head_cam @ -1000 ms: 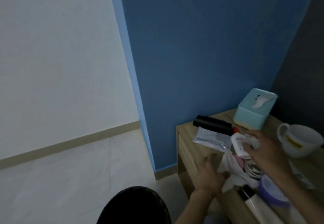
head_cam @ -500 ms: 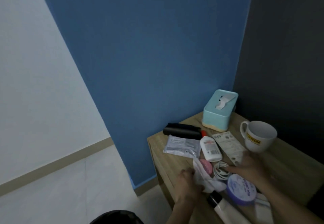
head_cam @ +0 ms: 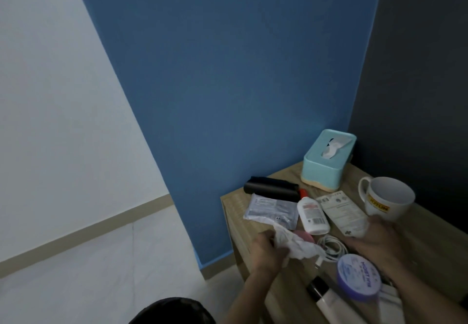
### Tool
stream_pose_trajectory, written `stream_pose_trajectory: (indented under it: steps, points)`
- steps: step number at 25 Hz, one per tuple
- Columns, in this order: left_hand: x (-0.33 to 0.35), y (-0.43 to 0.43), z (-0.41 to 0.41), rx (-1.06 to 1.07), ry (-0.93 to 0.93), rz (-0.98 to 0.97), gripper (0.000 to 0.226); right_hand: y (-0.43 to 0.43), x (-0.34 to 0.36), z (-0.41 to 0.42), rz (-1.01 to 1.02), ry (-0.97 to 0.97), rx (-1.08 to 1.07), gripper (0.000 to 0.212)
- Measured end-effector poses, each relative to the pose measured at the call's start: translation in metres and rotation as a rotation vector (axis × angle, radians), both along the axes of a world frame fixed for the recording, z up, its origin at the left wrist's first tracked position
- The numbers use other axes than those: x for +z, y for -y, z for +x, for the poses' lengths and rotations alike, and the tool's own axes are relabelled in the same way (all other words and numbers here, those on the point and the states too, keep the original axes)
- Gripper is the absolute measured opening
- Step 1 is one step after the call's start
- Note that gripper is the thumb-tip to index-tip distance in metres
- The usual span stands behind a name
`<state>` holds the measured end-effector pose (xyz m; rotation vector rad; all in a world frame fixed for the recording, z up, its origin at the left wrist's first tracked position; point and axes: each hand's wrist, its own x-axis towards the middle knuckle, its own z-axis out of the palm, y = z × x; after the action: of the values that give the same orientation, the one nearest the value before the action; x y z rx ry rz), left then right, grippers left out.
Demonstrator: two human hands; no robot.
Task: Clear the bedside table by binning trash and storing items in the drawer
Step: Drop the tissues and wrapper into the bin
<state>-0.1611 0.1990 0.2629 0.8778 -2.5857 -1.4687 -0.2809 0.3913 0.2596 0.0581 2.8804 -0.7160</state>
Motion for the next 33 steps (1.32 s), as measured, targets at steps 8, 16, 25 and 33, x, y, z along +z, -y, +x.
stream_pose_trajectory:
  steps: [8, 16, 25, 33]
  points:
    - [0.033, 0.075, 0.058, 0.193, -0.132, -0.030, 0.037, 0.050, 0.070, 0.066, -0.223, -0.097, 0.208, 0.066]
    - [-0.003, 0.163, 0.217, 0.540, 0.004, 0.036, 0.018, 0.213, 0.056, 0.210, -0.163, 0.012, 0.728, 0.062]
    - [-0.133, 0.185, 0.310, 0.809, 0.246, 0.448, 0.042, 0.281, -0.105, 0.279, 0.152, 0.559, 0.738, 0.106]
    - [-0.172, 0.180, 0.287, 0.795, 0.357, 0.620, 0.051, 0.287, -0.152, 0.268, 0.246, 0.827, 0.641, 0.099]
